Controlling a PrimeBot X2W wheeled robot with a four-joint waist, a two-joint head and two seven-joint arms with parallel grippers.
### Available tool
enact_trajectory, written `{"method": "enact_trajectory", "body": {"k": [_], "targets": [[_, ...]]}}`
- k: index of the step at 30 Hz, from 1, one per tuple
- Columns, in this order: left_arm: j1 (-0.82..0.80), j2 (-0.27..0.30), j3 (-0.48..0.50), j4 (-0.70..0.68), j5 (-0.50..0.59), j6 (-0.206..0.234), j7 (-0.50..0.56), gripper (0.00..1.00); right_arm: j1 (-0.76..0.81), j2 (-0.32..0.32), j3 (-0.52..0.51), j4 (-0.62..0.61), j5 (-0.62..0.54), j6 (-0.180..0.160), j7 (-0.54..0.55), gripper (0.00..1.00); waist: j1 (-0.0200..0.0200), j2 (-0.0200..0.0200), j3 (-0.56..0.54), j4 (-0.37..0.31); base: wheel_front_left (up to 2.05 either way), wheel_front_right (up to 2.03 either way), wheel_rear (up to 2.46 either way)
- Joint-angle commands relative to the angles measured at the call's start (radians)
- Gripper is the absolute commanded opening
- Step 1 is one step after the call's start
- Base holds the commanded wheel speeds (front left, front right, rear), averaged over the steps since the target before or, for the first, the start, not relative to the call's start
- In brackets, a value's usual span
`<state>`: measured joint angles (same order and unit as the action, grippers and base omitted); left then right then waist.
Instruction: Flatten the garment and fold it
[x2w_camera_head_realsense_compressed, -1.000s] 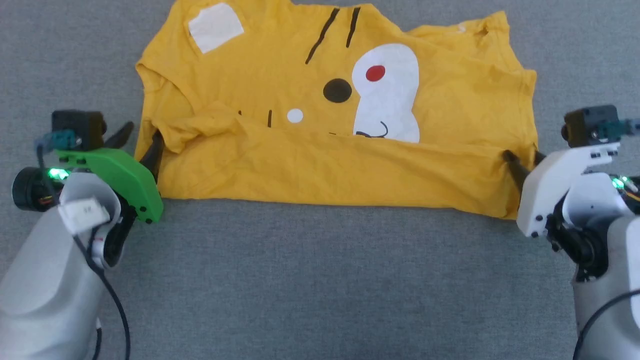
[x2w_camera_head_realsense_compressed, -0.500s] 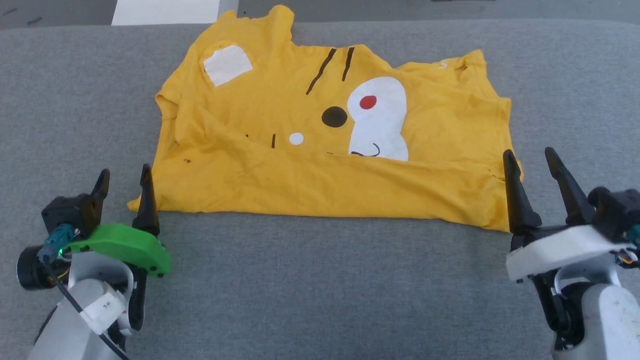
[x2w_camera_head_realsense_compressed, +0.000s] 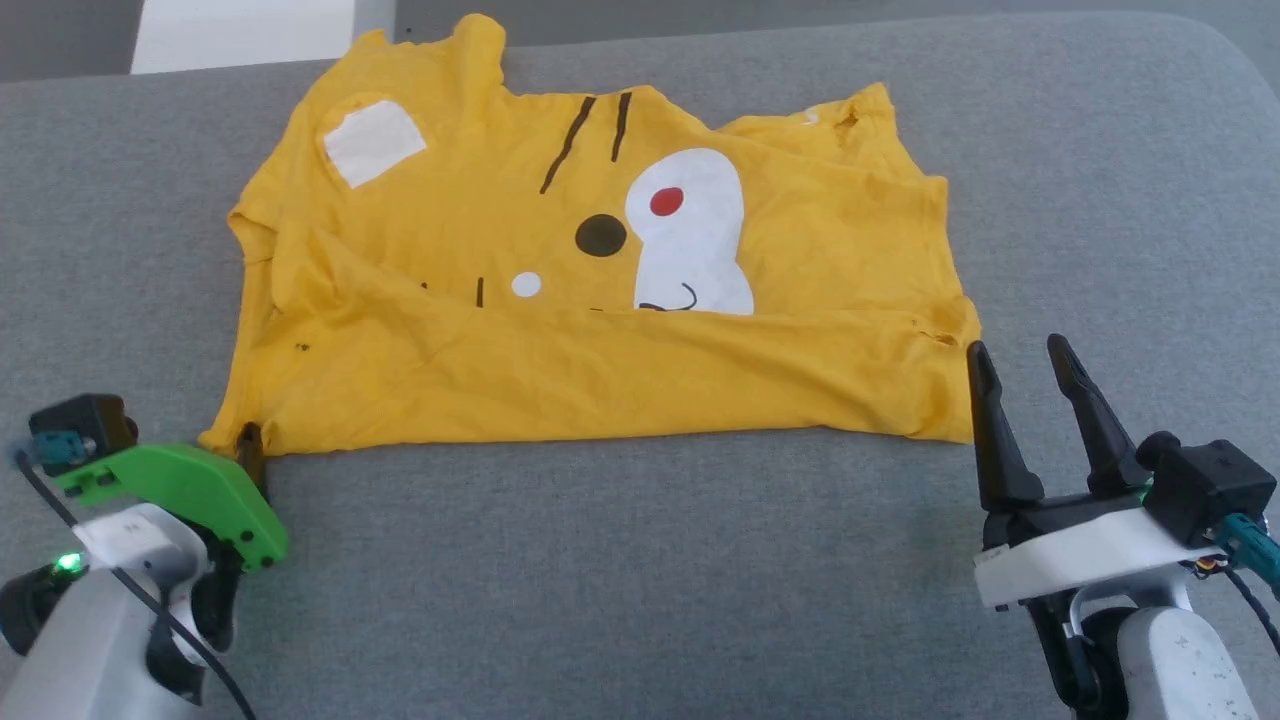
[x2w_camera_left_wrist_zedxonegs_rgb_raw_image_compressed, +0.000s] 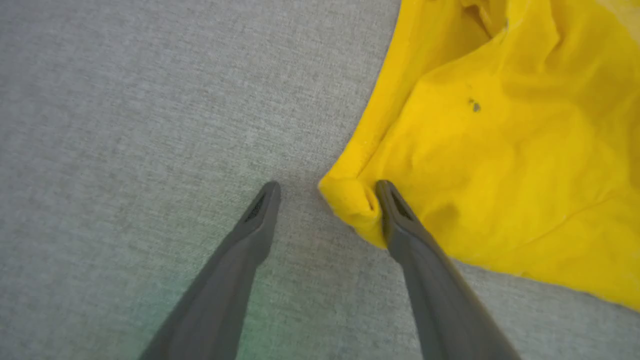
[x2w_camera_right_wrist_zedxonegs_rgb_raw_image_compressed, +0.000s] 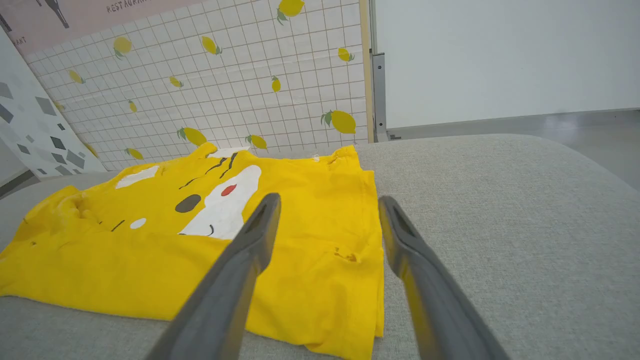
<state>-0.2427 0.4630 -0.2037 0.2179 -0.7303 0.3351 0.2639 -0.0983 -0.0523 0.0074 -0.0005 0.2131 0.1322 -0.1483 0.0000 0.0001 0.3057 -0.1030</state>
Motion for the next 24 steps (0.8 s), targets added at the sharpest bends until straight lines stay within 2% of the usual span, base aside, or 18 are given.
{"method": "enact_trajectory", "body": {"k": [1, 2, 3, 4, 7, 10, 13, 18, 24], "targets": [[0.011, 0.005, -0.006, 0.015, -0.023, 0.012, 0.054, 1.0, -0.009, 0.002, 0.005, 0.001, 0.008, -0.002, 0.002, 1.0, 0.0, -0.0001, 0.006, -0.015, 0.0, 0.0, 0.0], [0.015, 0.014, -0.013, 0.012, -0.029, 0.018, 0.093, 1.0, -0.01, 0.002, 0.007, 0.001, 0.009, -0.002, 0.004, 1.0, 0.0, -0.0001, 0.006, -0.018, 0.0, 0.0, 0.0], [0.019, 0.02, -0.018, 0.008, -0.034, 0.02, 0.119, 0.8, -0.01, 0.002, 0.007, 0.001, 0.01, -0.002, 0.004, 1.0, 0.0, -0.0001, 0.007, -0.02, 0.0, 0.0, 0.0], [0.024, 0.024, -0.02, -0.002, -0.043, 0.021, 0.142, 0.03, -0.01, 0.002, 0.007, 0.002, 0.011, -0.002, 0.004, 1.0, 0.0, -0.0001, 0.007, -0.022, 0.0, 0.0, 0.0], [0.04, 0.03, -0.029, -0.034, -0.056, 0.014, 0.175, 0.0, -0.012, 0.002, 0.001, 0.009, 0.003, -0.002, -0.005, 1.0, 0.0, -0.0001, 0.005, -0.023, 0.0, 0.0, 0.0], [0.049, 0.031, -0.031, -0.064, -0.047, 0.014, 0.155, 0.0, -0.017, 0.002, -0.015, 0.015, -0.011, -0.002, -0.014, 1.0, 0.0, -0.0001, 0.001, -0.013, 0.0, 0.0, 0.0], [0.05, 0.028, -0.043, -0.079, -0.04, 0.005, 0.145, 0.0, -0.034, 0.002, -0.042, 0.038, -0.008, -0.002, 0.028, 1.0, 0.0, -0.0001, -0.001, 0.002, 0.0, 0.0, 0.0], [0.039, 0.02, -0.065, -0.091, -0.028, -0.01, 0.133, 0.0, -0.095, 0.002, -0.089, 0.108, 0.017, -0.002, 0.254, 1.0, 0.0, -0.0001, 0.0, 0.029, 0.0, 0.0, 0.0], [0.017, 0.003, -0.088, -0.096, -0.021, -0.029, 0.118, 0.0, -0.171, 0.002, -0.124, 0.168, -0.022, -0.002, 0.601, 1.0, 0.0, -0.0001, 0.012, 0.056, 0.0, 0.0, 0.0]]}}
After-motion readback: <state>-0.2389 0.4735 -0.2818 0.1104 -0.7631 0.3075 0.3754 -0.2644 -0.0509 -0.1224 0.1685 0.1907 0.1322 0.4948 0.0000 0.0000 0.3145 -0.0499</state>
